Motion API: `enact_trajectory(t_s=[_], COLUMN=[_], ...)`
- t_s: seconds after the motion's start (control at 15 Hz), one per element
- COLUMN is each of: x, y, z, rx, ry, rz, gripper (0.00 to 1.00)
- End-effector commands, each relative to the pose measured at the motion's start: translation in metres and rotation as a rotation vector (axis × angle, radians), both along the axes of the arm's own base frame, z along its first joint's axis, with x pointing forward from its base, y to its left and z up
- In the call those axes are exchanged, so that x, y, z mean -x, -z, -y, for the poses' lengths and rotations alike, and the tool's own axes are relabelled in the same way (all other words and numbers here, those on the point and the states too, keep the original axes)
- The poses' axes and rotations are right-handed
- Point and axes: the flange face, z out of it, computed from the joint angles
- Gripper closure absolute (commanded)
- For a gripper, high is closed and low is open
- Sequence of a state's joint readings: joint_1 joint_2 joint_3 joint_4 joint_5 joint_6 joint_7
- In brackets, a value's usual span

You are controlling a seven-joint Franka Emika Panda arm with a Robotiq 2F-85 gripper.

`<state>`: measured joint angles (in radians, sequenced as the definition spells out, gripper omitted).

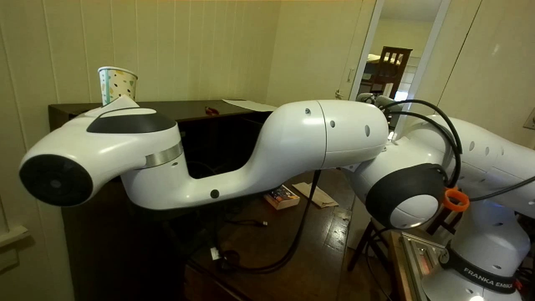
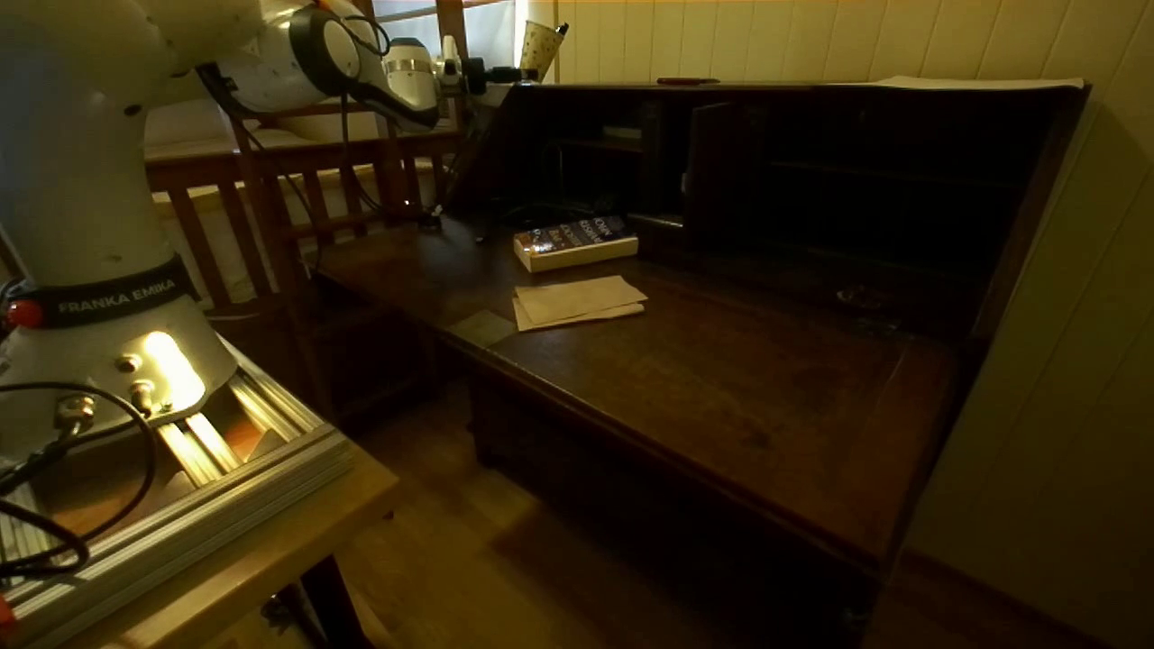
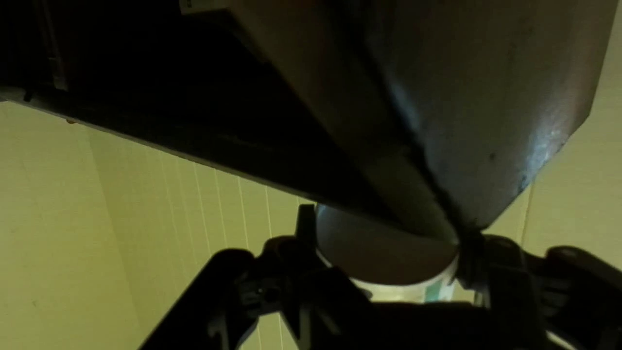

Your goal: Make the cup stand

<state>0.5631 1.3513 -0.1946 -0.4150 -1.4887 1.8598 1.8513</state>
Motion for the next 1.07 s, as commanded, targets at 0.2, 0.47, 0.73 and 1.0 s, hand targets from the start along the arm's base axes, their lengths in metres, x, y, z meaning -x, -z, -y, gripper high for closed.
enact_trajectory(t_s=[0.2, 0.47, 0.73, 1.0], x=[-0.0029, -0.0039, -0.0031, -0.0016], y=[0.0018, 0.0072, 0.0080, 0.0077], z=[0.0004, -0.0018, -0.0050, -0.0081], rx=[-0.027, -0.034, -0.031, -0.017], ry=[-0.028, -0.056, -0.069, -0.072], rz=[-0.060, -0.105, -0.131, -0.151], gripper=[0.61, 0.61, 0.61, 0.61])
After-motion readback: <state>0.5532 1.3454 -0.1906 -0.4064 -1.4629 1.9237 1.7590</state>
